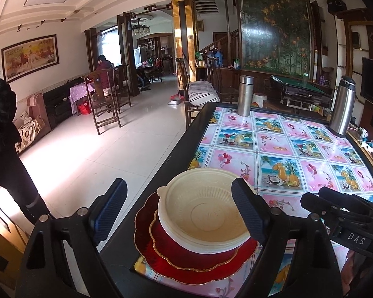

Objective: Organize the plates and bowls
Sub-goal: 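Open both grippers and pull them back from the stack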

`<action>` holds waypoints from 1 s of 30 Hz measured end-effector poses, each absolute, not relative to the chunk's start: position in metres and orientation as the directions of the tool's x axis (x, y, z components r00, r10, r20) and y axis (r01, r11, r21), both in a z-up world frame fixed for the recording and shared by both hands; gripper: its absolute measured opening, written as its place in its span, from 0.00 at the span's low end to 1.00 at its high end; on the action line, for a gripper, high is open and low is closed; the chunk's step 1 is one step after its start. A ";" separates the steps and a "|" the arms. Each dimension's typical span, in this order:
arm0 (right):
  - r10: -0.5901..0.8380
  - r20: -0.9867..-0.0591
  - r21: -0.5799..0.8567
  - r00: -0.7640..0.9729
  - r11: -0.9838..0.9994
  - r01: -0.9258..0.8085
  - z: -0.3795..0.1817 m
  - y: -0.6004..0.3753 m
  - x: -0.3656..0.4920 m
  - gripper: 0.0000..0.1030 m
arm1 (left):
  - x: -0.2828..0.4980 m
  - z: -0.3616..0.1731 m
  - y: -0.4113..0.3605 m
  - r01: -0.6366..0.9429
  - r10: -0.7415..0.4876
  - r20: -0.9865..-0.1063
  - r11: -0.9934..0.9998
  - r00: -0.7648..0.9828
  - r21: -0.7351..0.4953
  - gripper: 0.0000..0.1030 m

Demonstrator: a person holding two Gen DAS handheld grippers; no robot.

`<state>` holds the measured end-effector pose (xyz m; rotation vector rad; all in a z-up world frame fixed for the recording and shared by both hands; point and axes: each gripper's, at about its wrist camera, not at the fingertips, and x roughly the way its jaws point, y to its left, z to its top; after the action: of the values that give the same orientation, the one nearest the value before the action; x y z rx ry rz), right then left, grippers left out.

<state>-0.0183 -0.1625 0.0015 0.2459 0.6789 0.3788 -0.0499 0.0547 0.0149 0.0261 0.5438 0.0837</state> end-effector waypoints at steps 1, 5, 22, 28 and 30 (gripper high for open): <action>0.420 -0.561 0.337 0.714 0.903 -0.266 0.001 -0.161 -0.019 0.65 | -0.052 0.015 0.056 -0.068 0.076 -0.514 0.997 0.855 0.034 0.85; 0.424 -0.564 0.317 0.709 0.903 -0.288 0.000 -0.152 -0.022 0.65 | -0.059 0.020 0.064 -0.053 0.038 -0.482 0.998 0.875 -0.018 0.86; 0.441 -0.562 0.319 0.700 0.896 -0.309 -0.002 -0.145 -0.024 0.65 | -0.055 0.018 0.070 -0.043 0.001 -0.485 0.996 0.875 -0.076 0.98; 0.445 -0.561 0.312 0.697 0.894 -0.320 -0.002 -0.139 -0.026 0.65 | -0.058 0.019 0.065 -0.054 -0.003 -0.469 0.993 0.883 -0.107 1.00; 0.446 -0.559 0.310 0.699 0.894 -0.322 -0.002 -0.139 -0.027 0.65 | -0.061 0.021 0.063 -0.081 0.027 -0.452 0.992 0.891 -0.101 1.00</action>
<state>-0.0272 -0.1390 -0.0016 0.1947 0.6722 0.4306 -0.0609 0.0632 0.0212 -0.1185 0.4673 0.0561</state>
